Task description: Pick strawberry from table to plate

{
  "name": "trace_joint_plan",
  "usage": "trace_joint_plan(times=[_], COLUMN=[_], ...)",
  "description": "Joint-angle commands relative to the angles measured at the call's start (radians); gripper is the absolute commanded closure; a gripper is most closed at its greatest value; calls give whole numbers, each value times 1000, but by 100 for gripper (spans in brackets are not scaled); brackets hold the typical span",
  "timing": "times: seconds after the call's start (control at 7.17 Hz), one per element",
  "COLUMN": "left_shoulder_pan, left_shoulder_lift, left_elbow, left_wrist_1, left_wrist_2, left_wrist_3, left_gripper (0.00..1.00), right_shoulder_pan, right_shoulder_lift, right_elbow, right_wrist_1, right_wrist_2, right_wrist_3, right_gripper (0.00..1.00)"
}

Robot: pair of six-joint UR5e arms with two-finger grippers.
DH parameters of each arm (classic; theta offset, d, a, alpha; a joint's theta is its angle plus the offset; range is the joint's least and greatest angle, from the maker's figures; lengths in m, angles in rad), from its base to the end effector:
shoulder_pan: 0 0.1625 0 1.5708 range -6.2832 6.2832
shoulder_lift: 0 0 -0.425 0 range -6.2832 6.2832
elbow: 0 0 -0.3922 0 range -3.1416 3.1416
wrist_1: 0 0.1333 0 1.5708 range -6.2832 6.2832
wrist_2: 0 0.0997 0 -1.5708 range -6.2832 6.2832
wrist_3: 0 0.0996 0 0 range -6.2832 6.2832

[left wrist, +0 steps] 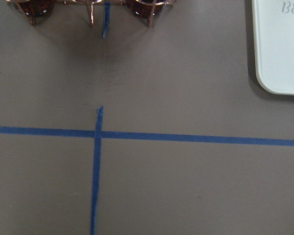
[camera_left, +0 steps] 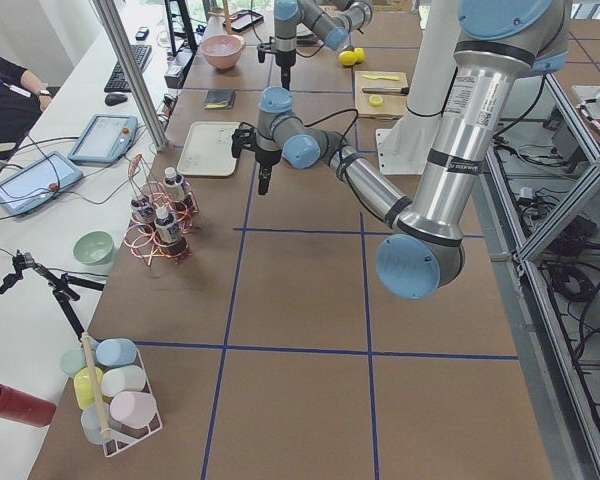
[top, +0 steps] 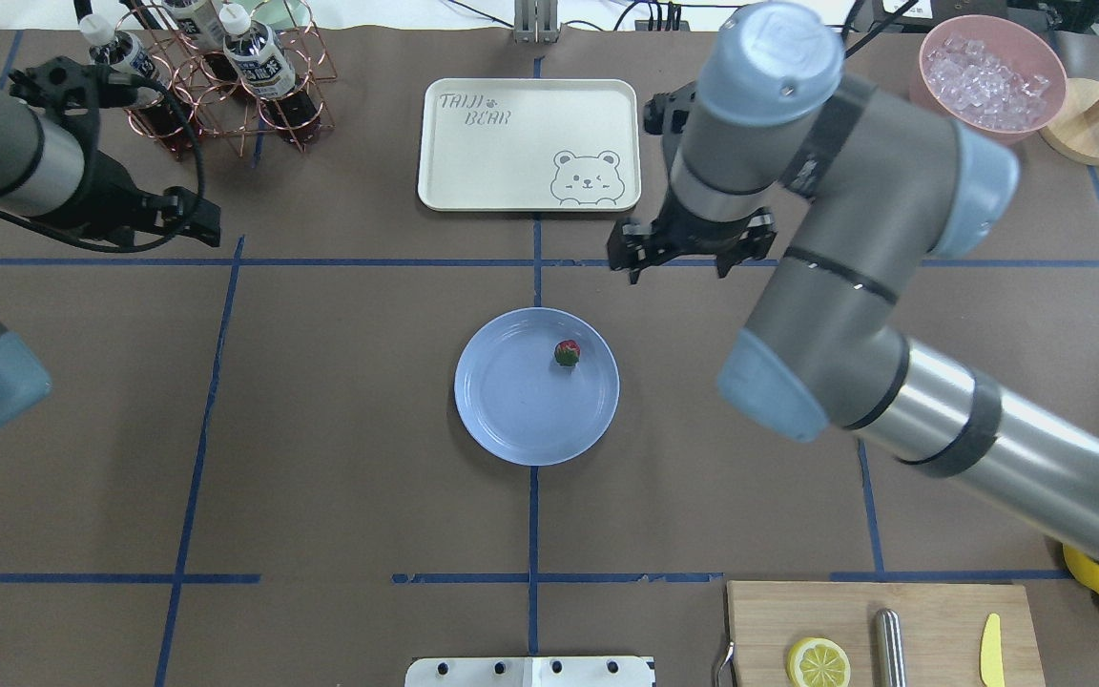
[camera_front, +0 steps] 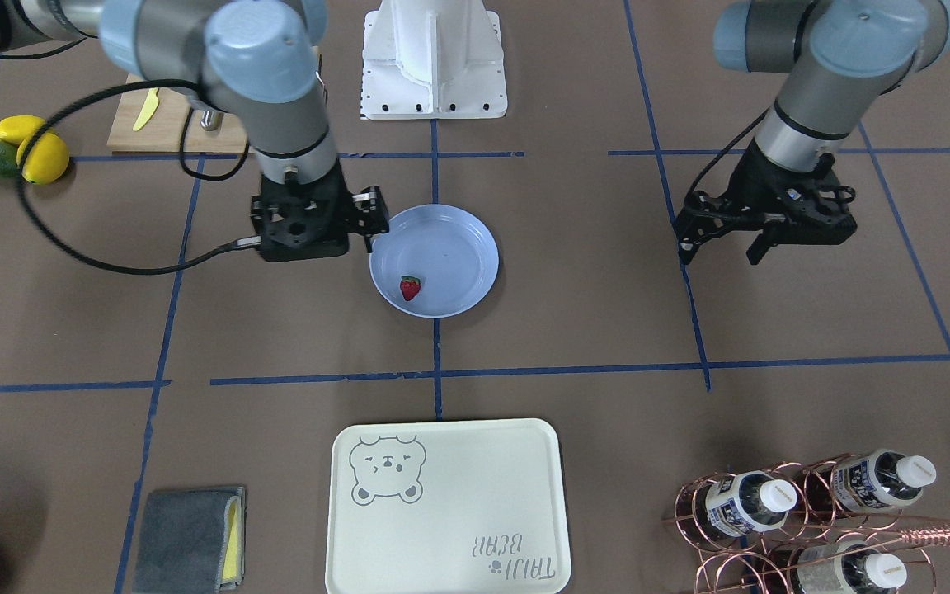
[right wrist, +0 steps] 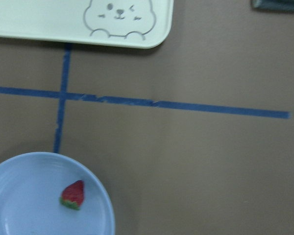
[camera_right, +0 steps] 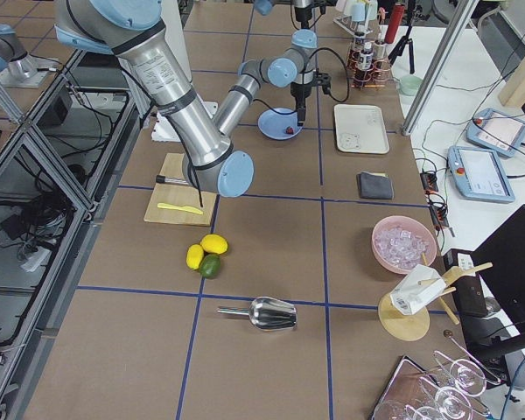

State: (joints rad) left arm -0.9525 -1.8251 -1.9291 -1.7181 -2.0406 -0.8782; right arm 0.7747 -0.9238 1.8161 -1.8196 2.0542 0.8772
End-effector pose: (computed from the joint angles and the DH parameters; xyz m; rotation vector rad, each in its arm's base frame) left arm 0.2534 -0.5085 0.3440 0.2422 0.8337 -0.0649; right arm -0.3929 -0.5064 0.2070 0.0762 -0.7802 -0.0786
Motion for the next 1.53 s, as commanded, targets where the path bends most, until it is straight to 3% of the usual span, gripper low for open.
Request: trace_joint_plan(times=[0.0, 0.28, 0.56, 0.7, 0.84, 0.98, 1.12, 1.26, 1.4], left_shoulder_pan=[-144, -375, -512, -544, -564, -581, -584, -594, -617], left_shoulder_lift=[100, 193, 243, 263, 305, 331, 346, 355, 357], left_elbow=[4, 101, 226, 245, 245, 246, 268, 350, 355], left_wrist_1=[2, 2, 0, 0, -3, -2, 1, -11, 0], left_wrist_2=[-44, -171, -191, -191, -191, -200, -243, -280, -311], left_wrist_3=[278, 681, 916, 941, 941, 971, 990, 992, 989], left_gripper=[0, 0, 0, 0, 0, 0, 0, 0, 0], right_shoulder_pan=[230, 448, 611, 667, 751, 846, 856, 856, 856], right_shoulder_lift=[-166, -333, -467, -569, -616, -624, -615, -622, -604], right_elbow=[71, 57, 25, 23, -36, -166, -190, -199, -199], right_wrist_1=[-30, -29, -29, -21, -23, -18, -1, 3, 9], right_wrist_2=[143, 234, 258, 261, 282, 376, 394, 386, 386], right_wrist_3=[-331, -699, -977, -1063, -1169, -1289, -1310, -1301, -1293], right_gripper=[0, 0, 0, 0, 0, 0, 0, 0, 0])
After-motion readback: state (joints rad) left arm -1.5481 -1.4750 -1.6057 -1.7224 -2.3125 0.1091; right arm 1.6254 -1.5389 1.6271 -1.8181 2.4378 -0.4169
